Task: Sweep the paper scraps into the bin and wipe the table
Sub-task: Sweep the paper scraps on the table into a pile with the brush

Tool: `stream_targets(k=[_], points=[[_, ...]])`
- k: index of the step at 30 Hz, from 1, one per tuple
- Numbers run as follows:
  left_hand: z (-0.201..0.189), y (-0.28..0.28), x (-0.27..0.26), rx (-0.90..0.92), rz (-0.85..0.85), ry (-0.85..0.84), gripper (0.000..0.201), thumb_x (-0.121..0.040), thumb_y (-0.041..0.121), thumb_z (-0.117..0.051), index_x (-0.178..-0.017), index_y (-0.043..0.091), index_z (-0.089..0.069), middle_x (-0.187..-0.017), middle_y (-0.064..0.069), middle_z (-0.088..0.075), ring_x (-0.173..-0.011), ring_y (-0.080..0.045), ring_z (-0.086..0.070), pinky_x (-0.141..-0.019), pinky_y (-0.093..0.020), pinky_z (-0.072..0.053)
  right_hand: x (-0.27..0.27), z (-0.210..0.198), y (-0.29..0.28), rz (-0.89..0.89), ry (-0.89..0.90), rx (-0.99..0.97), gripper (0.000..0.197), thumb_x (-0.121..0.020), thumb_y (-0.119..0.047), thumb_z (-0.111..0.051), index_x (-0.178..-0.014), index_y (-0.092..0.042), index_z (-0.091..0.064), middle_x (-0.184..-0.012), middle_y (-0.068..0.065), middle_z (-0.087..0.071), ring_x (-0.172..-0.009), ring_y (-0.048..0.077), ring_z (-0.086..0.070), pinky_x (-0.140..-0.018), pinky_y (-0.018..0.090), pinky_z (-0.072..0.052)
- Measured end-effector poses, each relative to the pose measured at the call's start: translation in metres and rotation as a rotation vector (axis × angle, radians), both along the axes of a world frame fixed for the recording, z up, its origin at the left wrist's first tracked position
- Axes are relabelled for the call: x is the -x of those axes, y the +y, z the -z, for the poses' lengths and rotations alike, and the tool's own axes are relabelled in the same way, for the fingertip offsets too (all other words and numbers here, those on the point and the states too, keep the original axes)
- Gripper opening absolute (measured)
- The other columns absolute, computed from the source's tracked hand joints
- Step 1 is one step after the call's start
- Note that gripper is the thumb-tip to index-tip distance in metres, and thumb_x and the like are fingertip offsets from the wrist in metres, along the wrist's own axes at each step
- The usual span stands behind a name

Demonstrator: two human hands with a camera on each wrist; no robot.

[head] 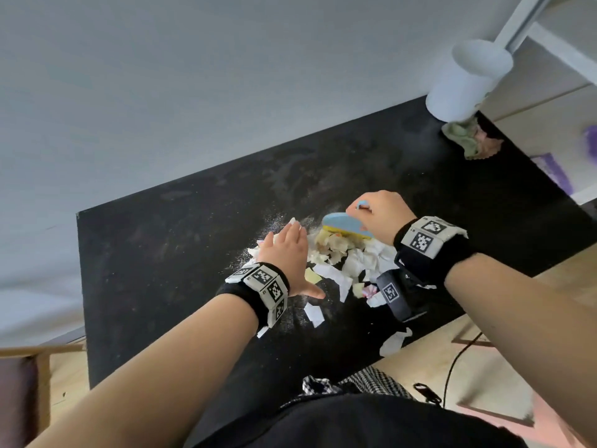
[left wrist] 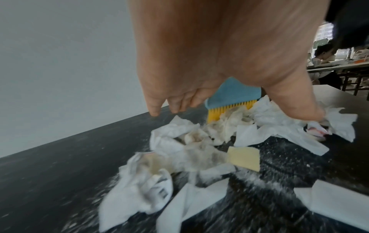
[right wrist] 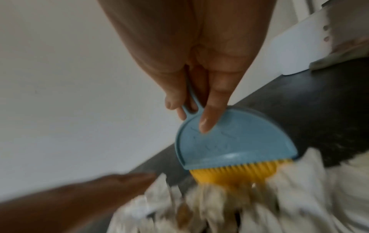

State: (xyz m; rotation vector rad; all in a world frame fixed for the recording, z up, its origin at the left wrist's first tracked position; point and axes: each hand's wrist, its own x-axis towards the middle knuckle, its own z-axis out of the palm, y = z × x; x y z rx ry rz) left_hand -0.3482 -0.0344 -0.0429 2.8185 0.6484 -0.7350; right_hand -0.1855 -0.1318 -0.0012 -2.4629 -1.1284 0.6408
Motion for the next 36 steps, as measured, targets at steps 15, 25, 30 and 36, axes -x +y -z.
stream_targets(k=[15,25,30,36], points=[[0.01,-0.053,-0.046,-0.011,0.026,0.068,0.127,-0.068,0.076,-0.059,-0.15,0.005,0.007,-0.159,-0.008,0.008,-0.146,-0.023,0.007,-0.118,-0.045,-0.001,-0.024,0.012,-0.034,-0.052,-0.049,-0.114,0.025,-0.094,-0.019,-0.049,-0.103,-0.007,-0.069,-0.103,0.014,-0.07,-0.099,0.028,-0.063,-0.082,0.027,-0.04],[0.015,-0.077,-0.064,0.001,0.065,0.069,0.128,-0.067,0.076,-0.06,-0.15,0.006,0.008,-0.159,-0.008,0.011,-0.146,-0.023,0.009,-0.119,-0.047,-0.001,-0.063,0.019,-0.081,0.122,-0.204,0.085,0.034,-0.097,-0.029,-0.04,-0.104,-0.005,-0.064,-0.099,0.018,-0.068,-0.095,0.035,-0.061,-0.075,0.035,-0.044],[0.015,-0.082,-0.064,-0.023,0.073,0.07,0.129,-0.067,0.076,-0.06,-0.15,0.005,0.007,-0.159,-0.009,0.01,-0.146,-0.024,0.009,-0.118,-0.048,-0.003,-0.03,0.017,-0.066,-0.008,-0.114,-0.055,0.029,-0.096,-0.027,-0.044,-0.109,-0.01,-0.064,-0.1,0.014,-0.07,-0.095,0.028,-0.064,-0.086,0.041,-0.051],[0.017,-0.1,-0.064,-0.055,0.238,0.039,0.129,-0.067,0.079,-0.057,-0.15,0.007,0.011,-0.156,-0.013,0.019,-0.145,-0.028,0.015,-0.118,-0.049,0.004,-0.062,0.002,-0.101,0.214,-0.28,0.011,0.029,-0.099,-0.023,-0.039,-0.104,-0.004,-0.06,-0.095,0.017,-0.067,-0.092,0.033,-0.061,-0.071,0.035,-0.043]])
